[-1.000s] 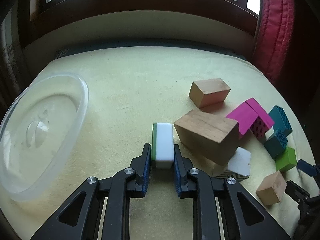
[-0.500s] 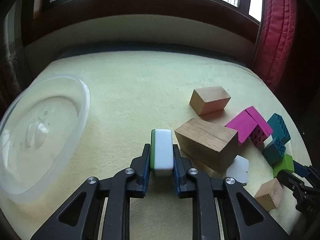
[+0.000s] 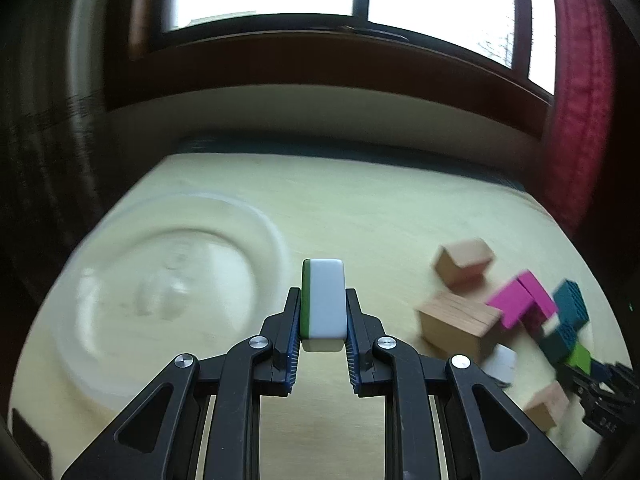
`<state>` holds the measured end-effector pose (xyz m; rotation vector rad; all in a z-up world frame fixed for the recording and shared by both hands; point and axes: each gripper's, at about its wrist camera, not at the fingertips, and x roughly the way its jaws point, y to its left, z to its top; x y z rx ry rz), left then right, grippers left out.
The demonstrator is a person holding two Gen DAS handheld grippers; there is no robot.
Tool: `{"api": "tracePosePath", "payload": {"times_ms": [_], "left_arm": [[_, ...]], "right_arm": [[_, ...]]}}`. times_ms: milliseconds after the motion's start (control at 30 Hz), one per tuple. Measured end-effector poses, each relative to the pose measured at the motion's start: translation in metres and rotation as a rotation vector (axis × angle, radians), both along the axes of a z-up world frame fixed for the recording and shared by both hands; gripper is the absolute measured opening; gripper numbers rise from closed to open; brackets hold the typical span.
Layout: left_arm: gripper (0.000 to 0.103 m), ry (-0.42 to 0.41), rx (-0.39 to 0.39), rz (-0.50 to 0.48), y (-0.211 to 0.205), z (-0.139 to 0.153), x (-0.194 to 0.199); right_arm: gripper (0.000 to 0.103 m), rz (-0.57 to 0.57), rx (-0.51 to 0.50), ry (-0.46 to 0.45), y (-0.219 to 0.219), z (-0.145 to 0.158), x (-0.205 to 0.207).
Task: Organize rigid objects
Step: 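Carry the white tile into the clear container and release it while the right gripper grasps the green cube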
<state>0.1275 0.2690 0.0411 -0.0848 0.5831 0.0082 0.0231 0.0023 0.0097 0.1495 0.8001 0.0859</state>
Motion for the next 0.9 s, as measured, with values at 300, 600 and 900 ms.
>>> {"api": "tracePosePath", "payload": {"times_ms": [300,600,900], "left_arm": [[0.020,-0.020,-0.004,0.180,0.057,0.007,-0.005],[0.031,-0.021,-0.020,0.298,0.086,0.008,-0.010],[0.066,-0.084,-0.045,0.380,0.101,0.017,-0.021]], "right_arm": [[0.045,0.001,0.004,-0.007,-0.002,0.000,-0.005],[0.045,0.002,0.004,-0.007,-0.004,0.000,-0.005],[0.044,-0.001,0.014,-0.021,-0.008,0.002,-0.007]]}}
